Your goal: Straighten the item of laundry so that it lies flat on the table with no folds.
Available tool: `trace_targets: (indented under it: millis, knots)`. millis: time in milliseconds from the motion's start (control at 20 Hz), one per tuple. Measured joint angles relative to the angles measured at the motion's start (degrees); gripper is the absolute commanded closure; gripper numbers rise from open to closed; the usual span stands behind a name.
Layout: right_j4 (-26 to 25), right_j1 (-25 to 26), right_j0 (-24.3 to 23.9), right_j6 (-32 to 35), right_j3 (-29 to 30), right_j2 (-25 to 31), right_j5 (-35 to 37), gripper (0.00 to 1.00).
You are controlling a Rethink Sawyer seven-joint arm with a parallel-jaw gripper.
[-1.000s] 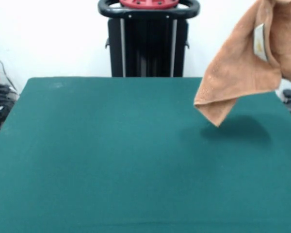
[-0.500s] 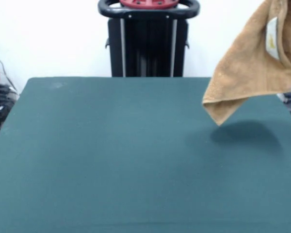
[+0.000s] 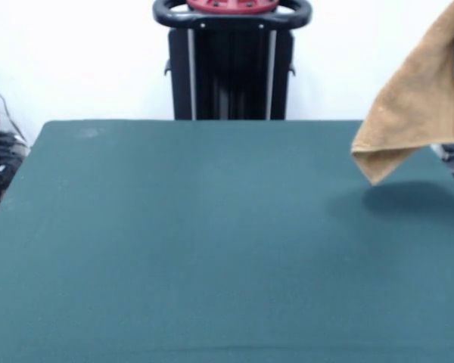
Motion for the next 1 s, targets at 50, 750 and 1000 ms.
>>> trace_targets:
  millis: [50,750,1000]
  knots:
    - [0.5,0.0,0.1,0.4,0.4,0.2,-0.6,1.0]
    - [-3.4,-4.0,0.3,0.9,10.8,-0.3,-2.9,1.0]
    - [-6.4,-6.5,1.5,0.9,13.5,-1.9,-2.9,1.0]
